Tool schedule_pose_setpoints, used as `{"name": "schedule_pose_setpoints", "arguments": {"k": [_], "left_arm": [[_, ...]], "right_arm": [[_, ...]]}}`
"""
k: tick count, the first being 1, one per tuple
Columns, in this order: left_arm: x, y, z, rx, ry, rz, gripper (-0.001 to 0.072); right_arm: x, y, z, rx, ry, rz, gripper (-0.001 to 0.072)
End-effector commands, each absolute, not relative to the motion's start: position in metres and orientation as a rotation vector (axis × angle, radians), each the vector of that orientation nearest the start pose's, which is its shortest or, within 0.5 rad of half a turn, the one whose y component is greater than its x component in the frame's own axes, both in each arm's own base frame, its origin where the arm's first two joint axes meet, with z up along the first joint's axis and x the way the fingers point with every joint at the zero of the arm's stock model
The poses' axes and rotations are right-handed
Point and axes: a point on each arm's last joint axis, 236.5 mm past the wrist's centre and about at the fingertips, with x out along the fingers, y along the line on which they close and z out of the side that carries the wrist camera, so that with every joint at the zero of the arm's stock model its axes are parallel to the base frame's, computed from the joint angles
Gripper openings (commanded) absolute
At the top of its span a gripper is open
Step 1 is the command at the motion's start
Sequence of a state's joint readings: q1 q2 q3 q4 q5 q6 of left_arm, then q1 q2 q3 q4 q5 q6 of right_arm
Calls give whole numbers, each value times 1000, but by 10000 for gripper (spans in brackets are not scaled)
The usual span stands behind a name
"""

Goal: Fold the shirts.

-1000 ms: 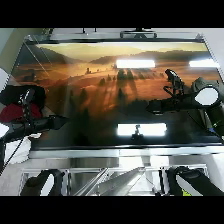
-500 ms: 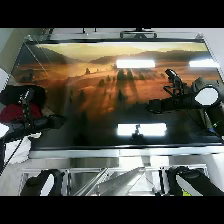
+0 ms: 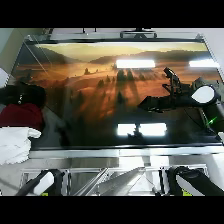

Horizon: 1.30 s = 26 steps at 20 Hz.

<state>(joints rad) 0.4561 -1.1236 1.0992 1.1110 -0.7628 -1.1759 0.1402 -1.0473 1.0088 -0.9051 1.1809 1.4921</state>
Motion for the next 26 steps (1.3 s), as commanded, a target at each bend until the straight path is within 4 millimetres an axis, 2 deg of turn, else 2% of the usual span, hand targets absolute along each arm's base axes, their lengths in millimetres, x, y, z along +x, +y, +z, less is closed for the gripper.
{"name": "schedule_pose_setpoints", "arguments": {"k": [1, 3, 5, 8, 12, 15, 16, 17, 18, 19, 21, 23, 26], "left_arm": [[470, 245, 76, -269, 708, 279, 698], [485, 276, 33, -274, 800, 283, 699], [494, 295, -4, -279, 868, 283, 699], [505, 316, -37, -233, 922, 294, 699], [507, 310, -75, -273, 1036, 232, 698], [506, 300, -93, -290, 1086, 201, 693], [505, 294, -97, -293, 1104, 186, 575], [505, 287, -99, -296, 1120, 170, 312], [506, 278, -97, -298, 1132, 150, -2], [511, 268, -89, -305, 1119, 131, 21], [533, 241, -56, -336, 1032, 69, 20], [559, 200, -1, -345, 900, -49, 20], [577, 114, 94, -404, 724, -269, 20]], "right_arm": [[320, 182, 70, 466, 1216, 536, 509], [331, 181, 62, 478, 1209, 515, 509], [337, 181, 53, 488, 1217, 499, 510], [340, 181, 36, 497, 1259, 485, 509], [342, 185, 23, 525, 1299, 482, 510], [343, 188, 23, 548, 1299, 486, 509], [345, 190, 24, 558, 1290, 487, 509], [347, 191, 26, 570, 1281, 489, 508], [347, 192, 27, 577, 1280, 492, 502], [347, 193, 28, 582, 1280, 494, 501], [348, 195, 30, 593, 1277, 502, 500], [347, 195, 30, 592, 1277, 503, 500], [348, 195, 31, 583, 1270, 509, 500]]}}
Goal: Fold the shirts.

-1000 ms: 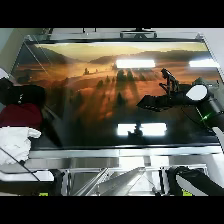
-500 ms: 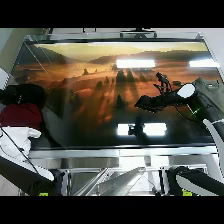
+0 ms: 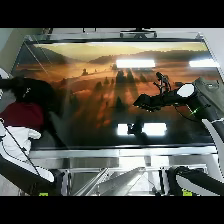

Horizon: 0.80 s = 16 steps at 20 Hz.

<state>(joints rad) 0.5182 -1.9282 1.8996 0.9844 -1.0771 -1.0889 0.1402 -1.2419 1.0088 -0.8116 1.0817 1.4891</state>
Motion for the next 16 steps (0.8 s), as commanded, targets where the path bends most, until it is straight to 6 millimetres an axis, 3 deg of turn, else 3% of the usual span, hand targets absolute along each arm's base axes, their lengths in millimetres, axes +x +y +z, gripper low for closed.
{"name": "schedule_pose_setpoints", "arguments": {"k": [1, 4, 6, 10, 12, 13, 14, 15, 16], "left_arm": [[575, 83, 121, -423, 690, -348, 20], [549, -24, 187, -449, 649, -631, 20], [523, -87, 210, -416, 668, -790, 20], [469, -190, 208, -341, 814, -1011, 16], [459, -228, 190, -285, 861, -1026, 18], [457, -245, 177, -254, 878, -1020, 101], [457, -255, 163, -215, 895, -999, 409], [459, -260, 150, -180, 916, -955, 720], [462, -257, 139, -151, 945, -896, 711]], "right_arm": [[348, 194, 33, 572, 1261, 518, 501], [354, 185, 46, 556, 1216, 525, 500], [353, 171, 61, 541, 1184, 534, 501], [349, 126, 89, 531, 1107, 503, 501], [345, 107, 95, 522, 1093, 491, 502], [342, 100, 95, 523, 1098, 487, 507], [340, 95, 94, 524, 1107, 485, 544], [338, 90, 92, 526, 1115, 476, 678], [338, 86, 91, 526, 1120, 468, 691]]}}
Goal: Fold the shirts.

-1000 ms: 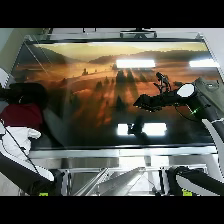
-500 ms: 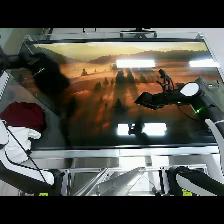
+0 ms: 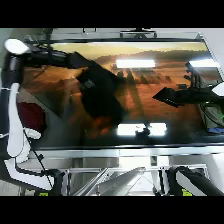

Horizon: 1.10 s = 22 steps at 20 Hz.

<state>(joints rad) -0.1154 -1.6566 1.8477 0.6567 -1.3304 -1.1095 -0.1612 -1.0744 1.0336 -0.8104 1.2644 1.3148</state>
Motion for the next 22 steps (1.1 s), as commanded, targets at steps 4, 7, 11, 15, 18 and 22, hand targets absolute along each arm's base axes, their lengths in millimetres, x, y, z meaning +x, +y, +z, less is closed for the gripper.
{"name": "schedule_pose_setpoints", "arguments": {"k": [4, 7, 11, 15, 18, 22], "left_arm": [[463, -197, 114, -50, 1105, -668, 708], [429, -159, 64, -87, 1340, -625, 707], [399, -144, -17, -157, 1490, -601, 707], [413, -151, -71, -166, 1382, -541, 706], [426, -160, -93, -131, 1322, -534, 702], [406, -188, -119, -53, 1408, -645, 696]], "right_arm": [[334, 87, 74, 522, 1160, 462, 690], [320, 95, 37, 526, 1214, 466, 690], [300, 105, -10, 544, 1289, 446, 689], [276, 146, -41, 547, 1383, 513, 689], [264, 192, -50, 554, 1431, 583, 688], [238, 240, -73, 530, 1530, 614, 688]]}}
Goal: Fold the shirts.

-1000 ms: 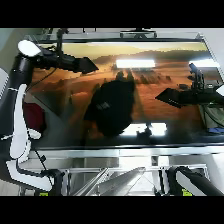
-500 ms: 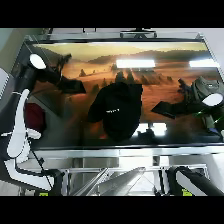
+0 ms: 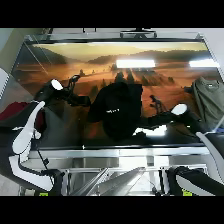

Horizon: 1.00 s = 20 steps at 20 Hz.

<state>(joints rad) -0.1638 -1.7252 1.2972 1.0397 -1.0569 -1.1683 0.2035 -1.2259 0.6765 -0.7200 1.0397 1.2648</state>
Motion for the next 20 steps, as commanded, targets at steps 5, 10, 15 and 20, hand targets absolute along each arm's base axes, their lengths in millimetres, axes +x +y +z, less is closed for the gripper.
{"name": "schedule_pose_setpoints", "arguments": {"k": [5, 10, 15, 20], "left_arm": [[400, -214, -119, -14, 1461, -740, 634], [412, -249, -75, -114, 1361, -867, 292], [411, -270, -53, -208, 1315, -952, 19], [417, -246, -32, -231, 1296, -936, 19]], "right_arm": [[220, 259, -95, 552, 1625, 598, 687], [249, 277, -87, 661, 1502, 621, 683], [274, 287, -74, 717, 1375, 656, 140], [286, 272, -66, 711, 1334, 651, 24]]}}
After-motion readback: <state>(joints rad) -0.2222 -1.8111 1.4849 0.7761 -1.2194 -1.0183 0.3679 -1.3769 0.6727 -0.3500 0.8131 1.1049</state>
